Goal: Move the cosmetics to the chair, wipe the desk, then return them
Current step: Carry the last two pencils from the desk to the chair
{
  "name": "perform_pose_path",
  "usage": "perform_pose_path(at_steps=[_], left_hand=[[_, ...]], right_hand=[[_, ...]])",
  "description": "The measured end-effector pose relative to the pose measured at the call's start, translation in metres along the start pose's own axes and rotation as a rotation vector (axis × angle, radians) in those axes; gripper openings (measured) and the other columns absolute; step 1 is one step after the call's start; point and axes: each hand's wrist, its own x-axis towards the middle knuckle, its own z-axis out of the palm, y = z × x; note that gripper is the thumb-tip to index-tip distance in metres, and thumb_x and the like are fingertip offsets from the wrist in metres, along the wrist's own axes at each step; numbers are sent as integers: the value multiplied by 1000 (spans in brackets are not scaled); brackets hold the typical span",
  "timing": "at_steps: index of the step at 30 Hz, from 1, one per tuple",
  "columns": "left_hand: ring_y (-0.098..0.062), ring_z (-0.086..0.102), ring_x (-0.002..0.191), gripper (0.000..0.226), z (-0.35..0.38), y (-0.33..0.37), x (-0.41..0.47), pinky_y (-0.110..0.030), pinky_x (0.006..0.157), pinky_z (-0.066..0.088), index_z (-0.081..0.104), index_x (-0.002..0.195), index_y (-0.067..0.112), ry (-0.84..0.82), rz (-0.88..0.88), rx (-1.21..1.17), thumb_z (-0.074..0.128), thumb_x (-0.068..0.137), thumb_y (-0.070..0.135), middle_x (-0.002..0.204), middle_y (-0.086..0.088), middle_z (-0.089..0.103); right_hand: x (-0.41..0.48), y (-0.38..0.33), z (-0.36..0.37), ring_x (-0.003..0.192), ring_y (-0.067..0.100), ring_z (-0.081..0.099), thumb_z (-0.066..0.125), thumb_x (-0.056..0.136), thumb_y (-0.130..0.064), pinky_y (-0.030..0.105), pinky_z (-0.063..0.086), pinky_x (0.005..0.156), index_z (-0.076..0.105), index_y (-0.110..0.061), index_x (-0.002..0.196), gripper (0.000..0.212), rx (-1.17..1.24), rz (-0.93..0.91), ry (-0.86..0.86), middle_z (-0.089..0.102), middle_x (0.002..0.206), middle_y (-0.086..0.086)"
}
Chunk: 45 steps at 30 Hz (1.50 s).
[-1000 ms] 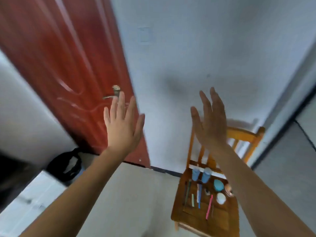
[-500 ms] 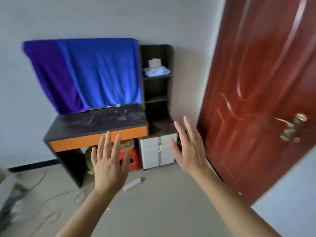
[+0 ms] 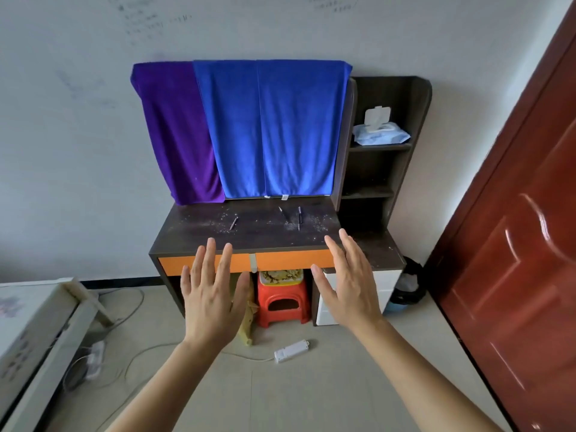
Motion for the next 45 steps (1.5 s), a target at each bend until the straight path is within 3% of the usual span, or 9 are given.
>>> perform_pose_path(at_steps=[11, 19, 24, 31, 39, 42, 45], left_hand=[[-25, 14, 153, 69, 135, -41, 175, -51, 122, 15, 32, 155, 18, -99, 11, 30, 24, 98, 56, 165, -6, 20], [-27, 20, 151, 61, 222, -66, 333, -49, 120, 20, 32, 154, 15, -190, -159, 71, 37, 102, 48, 163, -8, 24], [-29, 24, 149, 68, 261, -94, 361, -48, 117, 23, 35, 152, 13, -277, -222, 102, 36, 96, 50, 161, -10, 28], [-28, 21, 149, 68, 341, -152, 388, -49, 116, 25, 30, 154, 15, -488, -295, 155, 55, 97, 43, 163, -9, 23], [-34, 16, 146, 82, 417, -204, 400, -51, 111, 27, 21, 155, 15, -705, -321, 236, 58, 91, 49, 161, -15, 16], [-39, 26, 135, 79, 432, -218, 402, -50, 108, 29, 22, 154, 14, -731, -431, 279, 58, 91, 44, 150, -21, 27], [-45, 39, 118, 60, 442, -231, 402, -52, 101, 37, 33, 149, 5, -734, -436, 200, 52, 92, 10, 128, -28, 42]], right_hand=[[154, 101, 138, 144, 28, 39, 49, 98, -48, 43, 39, 114, 52, -15, 145, 57, 45, 95, -9, 39, 157, 13], [296, 177, 243, 136, 31, 46, 64, 94, -43, 44, 45, 107, 51, -18, 144, 57, 31, 207, -169, 42, 155, 13], [332, 200, 290, 137, 32, 45, 61, 93, -49, 44, 46, 103, 42, -20, 149, 65, -4, 298, -340, 39, 155, 9], [339, 231, 352, 127, 29, 51, 66, 90, -47, 41, 50, 93, 40, -17, 150, 72, -36, 457, -485, 48, 140, 6], [331, 258, 404, 131, 32, 48, 62, 88, -60, 44, 48, 95, 27, -21, 155, 85, -162, 783, -674, 40, 148, 11], [334, 260, 422, 123, 34, 55, 63, 91, -56, 42, 49, 90, 40, -20, 149, 72, -204, 837, -648, 45, 140, 12], [333, 260, 434, 104, 36, 63, 66, 94, -36, 41, 51, 77, 64, -18, 123, 34, -190, 766, -523, 59, 117, 12]])
